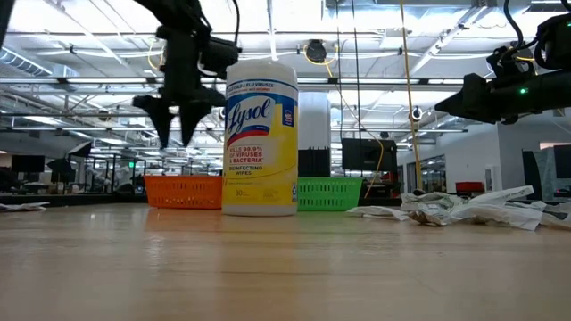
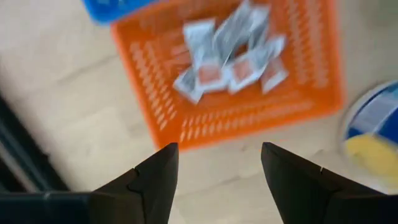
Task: Pick & Place First Aid Supplies
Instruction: Put the orange ointment pack into the orange bin
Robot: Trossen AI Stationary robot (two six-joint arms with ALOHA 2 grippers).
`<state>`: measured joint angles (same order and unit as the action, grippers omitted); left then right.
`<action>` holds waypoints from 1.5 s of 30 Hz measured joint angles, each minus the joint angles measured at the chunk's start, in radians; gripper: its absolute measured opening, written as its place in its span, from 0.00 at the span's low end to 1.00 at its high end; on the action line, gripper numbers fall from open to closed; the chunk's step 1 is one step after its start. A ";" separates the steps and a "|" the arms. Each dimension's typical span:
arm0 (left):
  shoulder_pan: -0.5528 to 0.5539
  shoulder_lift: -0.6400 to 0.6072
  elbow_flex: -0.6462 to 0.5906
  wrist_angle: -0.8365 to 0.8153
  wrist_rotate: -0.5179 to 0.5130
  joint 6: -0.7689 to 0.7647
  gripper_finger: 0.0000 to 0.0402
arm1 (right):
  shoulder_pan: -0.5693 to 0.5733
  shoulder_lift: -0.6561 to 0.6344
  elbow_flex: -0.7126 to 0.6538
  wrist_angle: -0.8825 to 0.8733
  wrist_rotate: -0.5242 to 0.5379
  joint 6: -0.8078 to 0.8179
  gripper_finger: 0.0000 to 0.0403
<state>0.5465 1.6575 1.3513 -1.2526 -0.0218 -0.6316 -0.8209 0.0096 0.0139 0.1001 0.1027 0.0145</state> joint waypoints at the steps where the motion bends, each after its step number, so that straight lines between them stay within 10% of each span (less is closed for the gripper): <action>1: -0.019 -0.022 -0.036 0.007 -0.020 -0.016 0.57 | 0.000 0.000 0.000 0.000 0.000 0.000 0.67; 21: -0.163 -0.154 -0.558 0.023 -0.135 -0.330 0.49 | 0.000 0.000 0.000 0.000 0.000 0.000 0.68; 45: -0.121 -0.031 -0.645 0.031 -0.135 -0.515 0.41 | 0.000 0.000 0.000 0.000 0.000 0.000 0.68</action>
<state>0.4259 1.6266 0.7059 -1.2213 -0.1570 -1.1465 -0.8211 0.0097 0.0143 0.1001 0.1028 0.0145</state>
